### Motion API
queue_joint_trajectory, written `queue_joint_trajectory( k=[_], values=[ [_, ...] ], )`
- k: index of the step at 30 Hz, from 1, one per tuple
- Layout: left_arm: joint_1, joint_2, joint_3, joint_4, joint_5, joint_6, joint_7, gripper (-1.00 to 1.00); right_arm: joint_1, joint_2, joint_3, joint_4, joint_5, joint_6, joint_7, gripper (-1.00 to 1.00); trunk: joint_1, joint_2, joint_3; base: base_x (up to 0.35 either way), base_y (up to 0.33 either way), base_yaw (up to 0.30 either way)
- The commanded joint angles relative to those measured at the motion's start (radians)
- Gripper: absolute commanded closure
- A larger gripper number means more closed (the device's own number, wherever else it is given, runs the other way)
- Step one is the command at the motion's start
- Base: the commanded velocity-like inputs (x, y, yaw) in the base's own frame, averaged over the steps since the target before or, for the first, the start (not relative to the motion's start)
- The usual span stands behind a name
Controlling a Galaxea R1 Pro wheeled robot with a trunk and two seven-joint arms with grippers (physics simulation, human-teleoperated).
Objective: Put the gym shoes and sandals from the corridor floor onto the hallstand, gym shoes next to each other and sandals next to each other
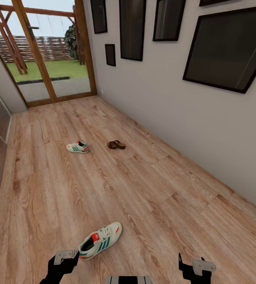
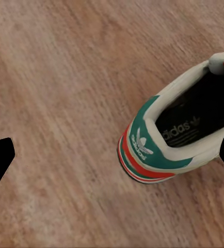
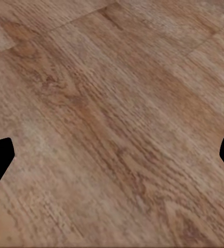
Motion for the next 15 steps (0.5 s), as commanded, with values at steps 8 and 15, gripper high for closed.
queue_joint_trajectory(
  k=[8, 15],
  values=[
    [-0.001, 0.0, 0.009, 0.001, -0.008, -0.003, -0.006, -1.0, 0.0, -0.001, 0.009, 0.0, -0.008, -0.003, -0.004, -1.0, 0.0, 0.0, -0.001, 0.001, 0.061, 0.0],
    [-0.001, 0.0, 0.008, 0.001, -0.009, -0.003, -0.006, -1.0, 0.0, -0.002, 0.009, 0.002, -0.006, -0.002, -0.004, -1.0, 0.0, 0.0, -0.001, 0.0, 0.013, 0.0]
  ],
)
